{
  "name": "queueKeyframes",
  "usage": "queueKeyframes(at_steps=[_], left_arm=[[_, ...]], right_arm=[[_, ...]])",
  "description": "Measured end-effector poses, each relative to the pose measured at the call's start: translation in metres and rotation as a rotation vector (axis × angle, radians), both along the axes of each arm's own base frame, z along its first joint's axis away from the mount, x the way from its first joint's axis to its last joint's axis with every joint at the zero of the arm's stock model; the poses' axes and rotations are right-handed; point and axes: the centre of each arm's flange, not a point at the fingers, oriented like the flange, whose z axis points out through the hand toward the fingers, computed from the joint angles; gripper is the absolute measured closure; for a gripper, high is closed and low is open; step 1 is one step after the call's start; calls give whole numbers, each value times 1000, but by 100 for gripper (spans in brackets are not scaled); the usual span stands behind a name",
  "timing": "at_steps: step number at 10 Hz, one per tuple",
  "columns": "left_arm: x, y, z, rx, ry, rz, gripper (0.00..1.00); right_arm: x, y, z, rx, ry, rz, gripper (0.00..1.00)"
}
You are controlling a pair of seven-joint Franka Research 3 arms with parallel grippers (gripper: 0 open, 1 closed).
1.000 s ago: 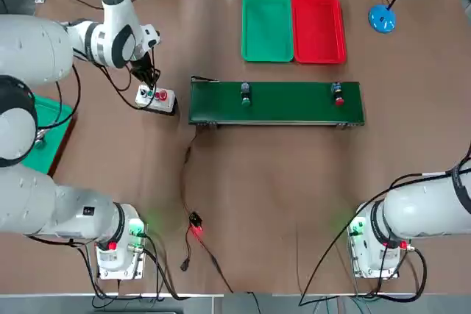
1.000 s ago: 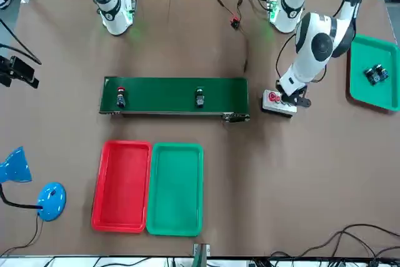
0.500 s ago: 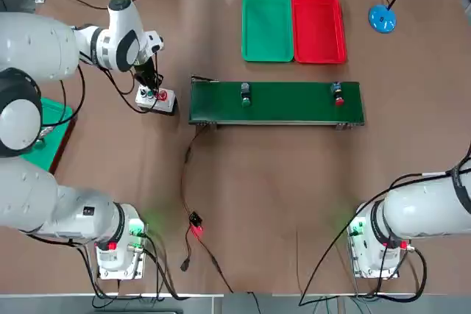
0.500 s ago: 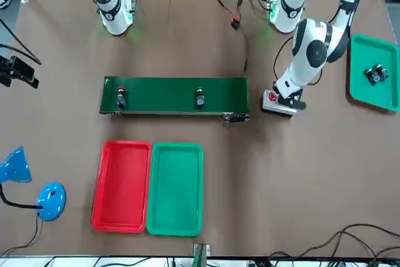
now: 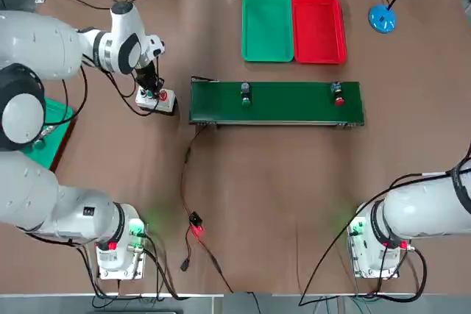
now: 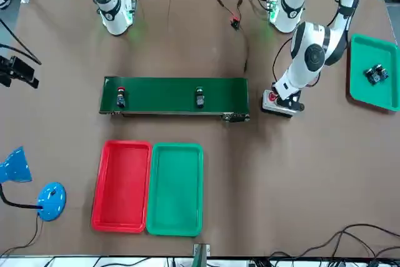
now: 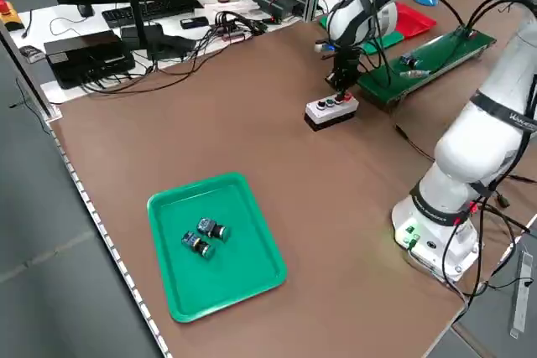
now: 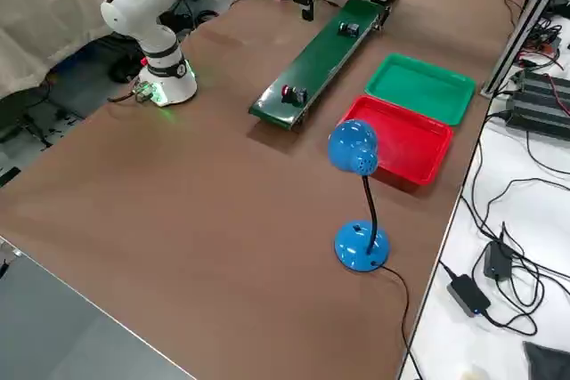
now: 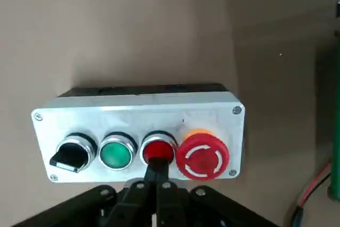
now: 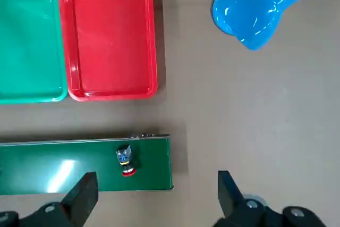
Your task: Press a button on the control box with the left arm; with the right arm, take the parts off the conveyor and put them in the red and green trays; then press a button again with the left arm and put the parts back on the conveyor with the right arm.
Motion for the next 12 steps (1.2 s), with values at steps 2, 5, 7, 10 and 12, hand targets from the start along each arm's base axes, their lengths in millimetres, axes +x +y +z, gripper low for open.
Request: queueKeyframes(at_steps=[2,5,7,10,12], left_arm=[[0,0,0,0,0,0,99],[1,2,3,5,16,4,99],[13,9,43,19,26,21,99],[49,28,159,12,-59,75,94],[85,48,235,-20,-194,126,73]], right_arm=[[0,0,0,0,0,0,0],[0,0,-1,0,3,1,0],[0,1,-6,1,13,1,0],[0,1,-7,1,14,2,0],[1,2,-8,1,17,4,0]])
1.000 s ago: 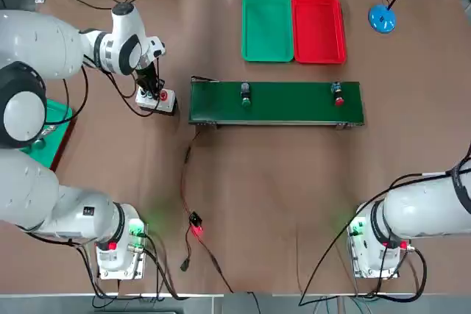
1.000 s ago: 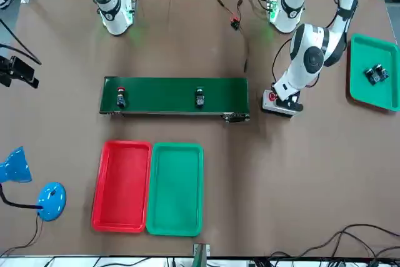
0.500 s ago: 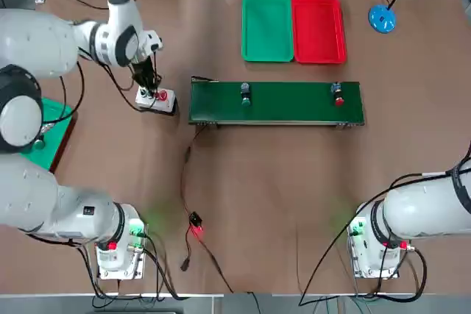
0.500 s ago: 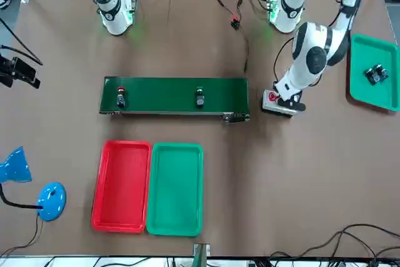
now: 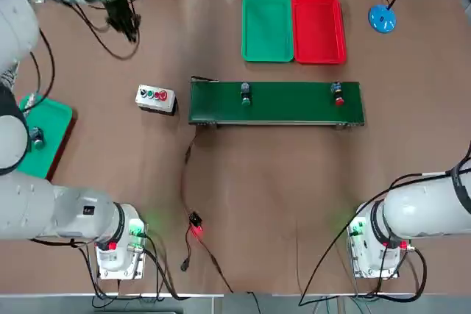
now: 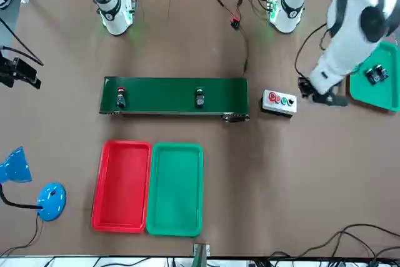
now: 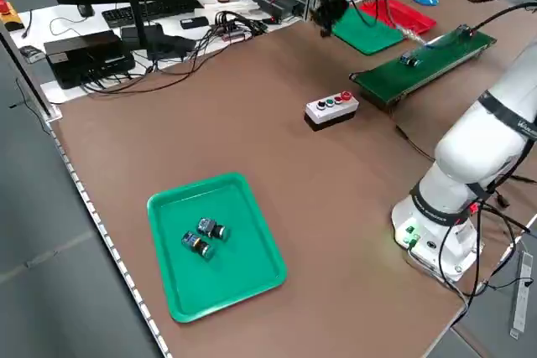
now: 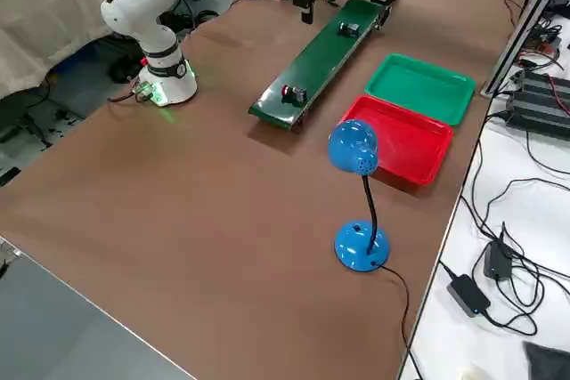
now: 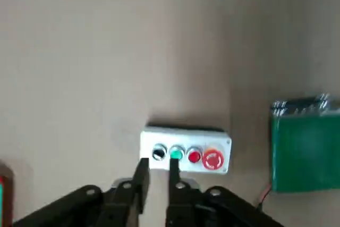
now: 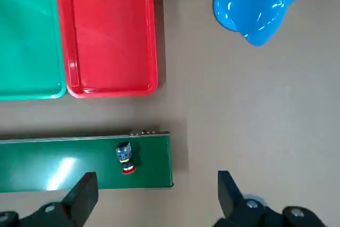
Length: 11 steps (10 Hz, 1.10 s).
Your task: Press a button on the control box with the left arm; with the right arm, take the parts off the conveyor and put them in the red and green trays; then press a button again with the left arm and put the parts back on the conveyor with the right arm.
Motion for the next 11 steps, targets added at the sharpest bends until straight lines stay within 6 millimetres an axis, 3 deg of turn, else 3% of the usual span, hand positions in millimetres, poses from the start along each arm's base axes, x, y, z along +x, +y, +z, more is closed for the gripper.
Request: queueKeyframes(at_steps=[2,5,8,11], left_arm=[[21,22,64,-14,-79,41,43],[26,37,132,-18,-105,67,0],[31,57,167,-17,-106,92,0],[27,61,158,-4,9,58,0]], right_arm=[[0,0,-1,0,2,0,0],[-2,3,-14,4,43,4,0],[-3,36,-61,10,137,62,0],[-6,67,-136,9,182,111,0]])
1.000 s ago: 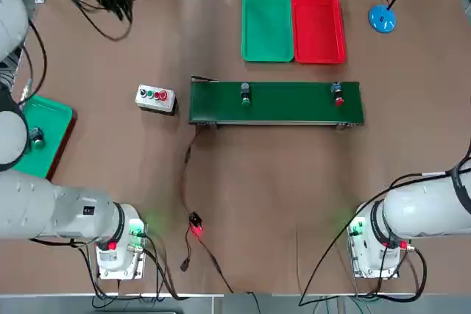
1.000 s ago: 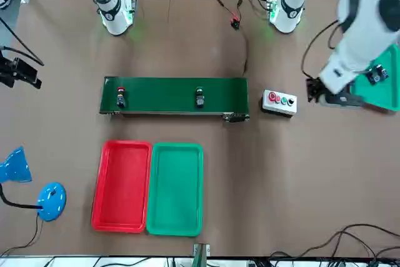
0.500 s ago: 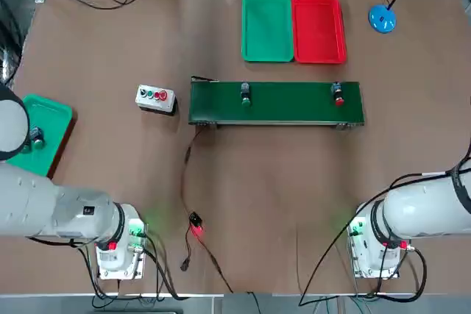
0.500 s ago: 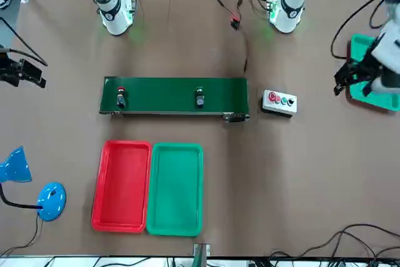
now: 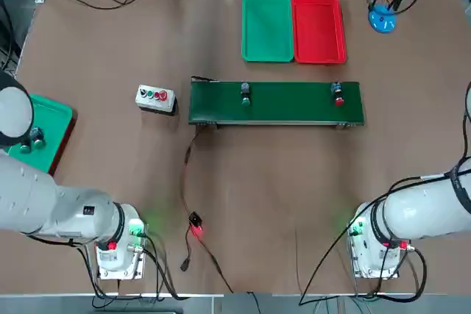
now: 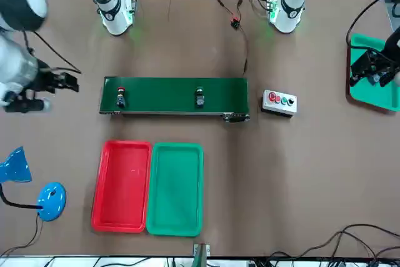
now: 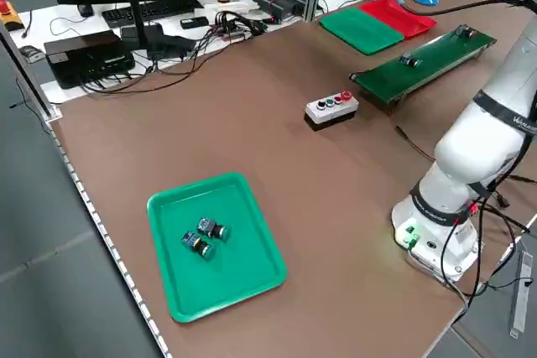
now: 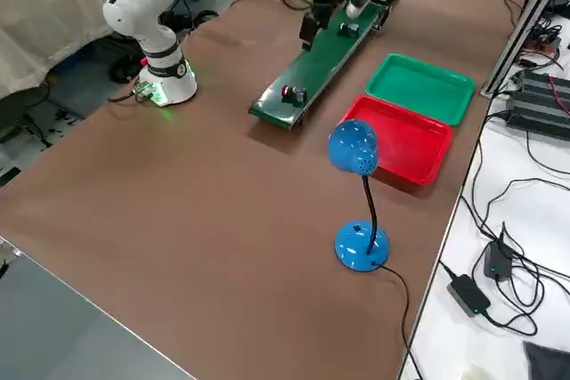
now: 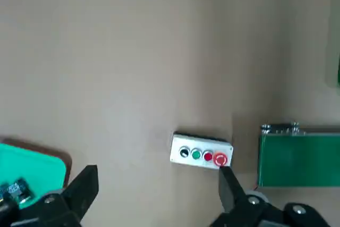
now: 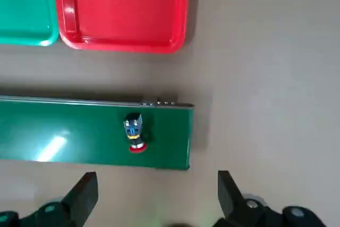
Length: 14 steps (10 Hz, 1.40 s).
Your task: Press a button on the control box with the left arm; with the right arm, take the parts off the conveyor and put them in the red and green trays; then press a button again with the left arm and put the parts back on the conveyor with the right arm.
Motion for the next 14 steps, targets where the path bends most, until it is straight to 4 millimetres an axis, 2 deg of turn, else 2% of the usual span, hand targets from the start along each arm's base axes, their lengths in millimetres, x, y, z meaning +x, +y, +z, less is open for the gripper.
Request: queueKeyframes(at_steps=[2,4,6,12,14], left_arm=[[-2,-2,-8,2,48,-12,0],[-3,-3,-9,2,59,-14,0],[-3,-6,-10,2,60,-19,0],[4,-7,-21,3,78,-17,0],[4,-7,-20,3,76,-18,0]], right_arm=[[-10,19,-65,1,-36,27,0],[-33,37,-126,6,-83,46,0],[-53,47,-168,10,-140,56,0],[-87,60,-238,1,-159,79,0],[-92,68,-246,-2,-148,88,0]])
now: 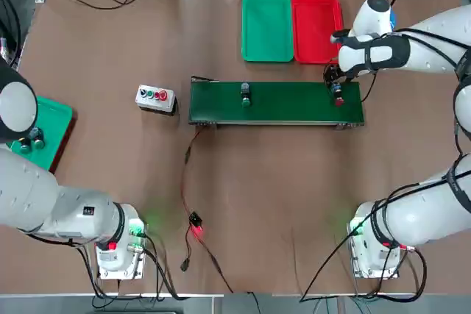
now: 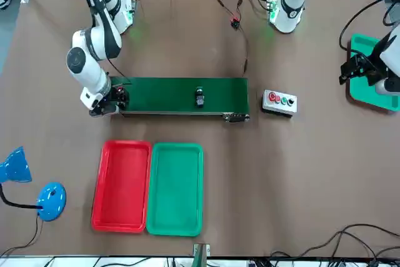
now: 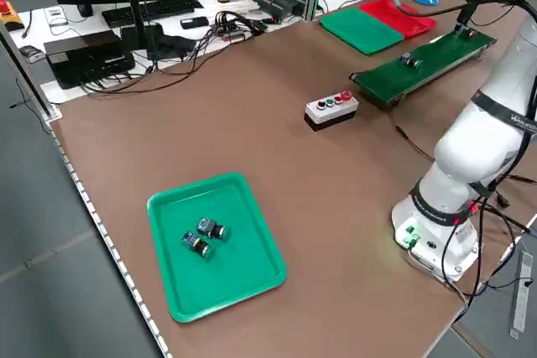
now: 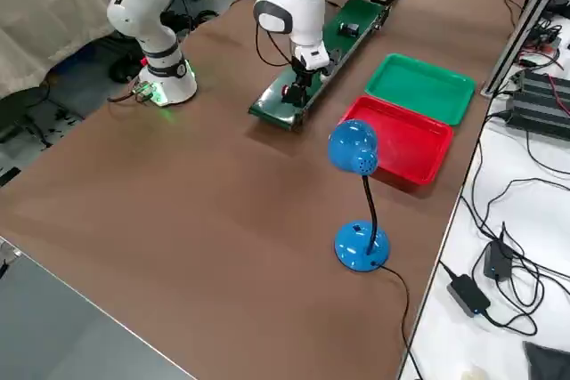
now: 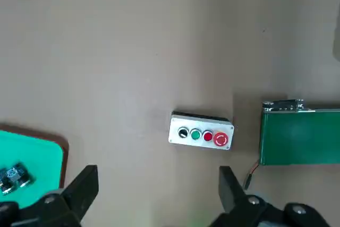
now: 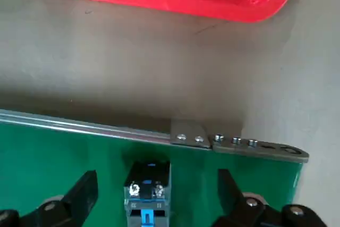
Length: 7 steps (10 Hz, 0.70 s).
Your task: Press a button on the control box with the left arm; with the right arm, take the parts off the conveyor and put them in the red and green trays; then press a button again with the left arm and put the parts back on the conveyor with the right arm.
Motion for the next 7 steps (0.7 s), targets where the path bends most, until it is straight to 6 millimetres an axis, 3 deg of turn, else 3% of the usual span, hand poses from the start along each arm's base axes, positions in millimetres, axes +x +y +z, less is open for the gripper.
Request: queueKeyframes(at_steps=[7], left_arm=[[0,2,1,0,-3,3,0]], right_arm=[[-22,-1,-19,-12,51,3,0]])
